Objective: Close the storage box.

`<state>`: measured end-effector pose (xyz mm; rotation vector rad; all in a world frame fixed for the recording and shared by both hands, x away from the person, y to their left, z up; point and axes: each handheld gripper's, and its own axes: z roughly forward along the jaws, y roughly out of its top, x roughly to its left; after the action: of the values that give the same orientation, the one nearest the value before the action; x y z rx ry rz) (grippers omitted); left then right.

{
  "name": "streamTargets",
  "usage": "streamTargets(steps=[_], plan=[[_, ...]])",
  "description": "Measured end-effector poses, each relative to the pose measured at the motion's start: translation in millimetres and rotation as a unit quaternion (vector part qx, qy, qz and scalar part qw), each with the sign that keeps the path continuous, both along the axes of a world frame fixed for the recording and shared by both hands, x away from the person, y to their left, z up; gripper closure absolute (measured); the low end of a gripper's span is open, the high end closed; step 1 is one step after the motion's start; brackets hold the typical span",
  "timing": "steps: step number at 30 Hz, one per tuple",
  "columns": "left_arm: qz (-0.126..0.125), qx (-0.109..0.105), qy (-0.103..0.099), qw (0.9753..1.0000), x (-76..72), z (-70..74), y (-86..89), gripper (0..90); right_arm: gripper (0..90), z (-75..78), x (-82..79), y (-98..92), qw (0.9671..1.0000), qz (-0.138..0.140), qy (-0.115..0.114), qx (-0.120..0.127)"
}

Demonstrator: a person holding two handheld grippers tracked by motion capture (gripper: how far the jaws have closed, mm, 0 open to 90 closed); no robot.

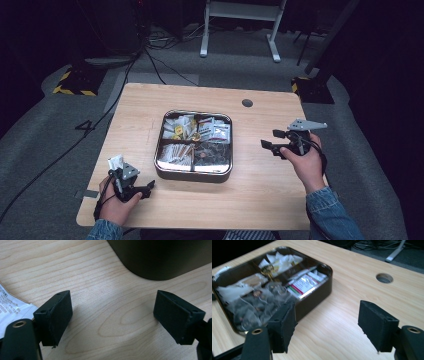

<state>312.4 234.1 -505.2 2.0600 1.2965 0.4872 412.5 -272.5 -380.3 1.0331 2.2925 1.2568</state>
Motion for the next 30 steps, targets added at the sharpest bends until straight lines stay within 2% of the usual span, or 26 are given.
streamTargets(steps=[4,5,7,10,13,20,24,30], plan=[[0.0,0.0,0.0,1.0,0.3,0.0,-0.1,16.0,29.6,-6.8,-9.6,-11.5,0.9999,-0.01,0.003,-0.006],[0.0,0.0,0.0,1.0,0.3,0.0,-0.1,16.0,29.5,-13.7,-15.4,-17.7,0.9999,-0.015,0.007,0.0],[0.0,0.001,0.0,1.0,0.3,0.0,0.0,16.0,29.5,-16.8,-17.2,-19.6,0.9998,-0.016,0.006,0.003],[0.0,0.0,-0.001,1.0,0.6,0.0,-0.2,16.0,29.7,-33.4,-23.4,-26.7,0.9994,-0.028,0.01,0.019],[0.0,-0.001,0.0,1.0,0.9,-0.1,-0.4,16.0,29.2,-44.4,-22.4,-31.4,0.9992,-0.03,0.028,0.003],[-0.002,-0.001,0.0,1.0,1.2,-0.1,-0.4,16.0,28.6,-59.1,-26.0,-45.0,0.9976,-0.055,0.037,-0.019],[-0.002,-0.001,0.0,1.0,1.2,-0.1,-0.5,15.9,27.6,-72.4,-25.8,-50.8,0.9964,-0.06,0.055,-0.026],[-0.002,-0.001,0.0,1.0,1.2,0.0,-0.4,15.9,24.9,-90.0,-27.5,-54.0,0.9953,-0.061,0.065,-0.037]])
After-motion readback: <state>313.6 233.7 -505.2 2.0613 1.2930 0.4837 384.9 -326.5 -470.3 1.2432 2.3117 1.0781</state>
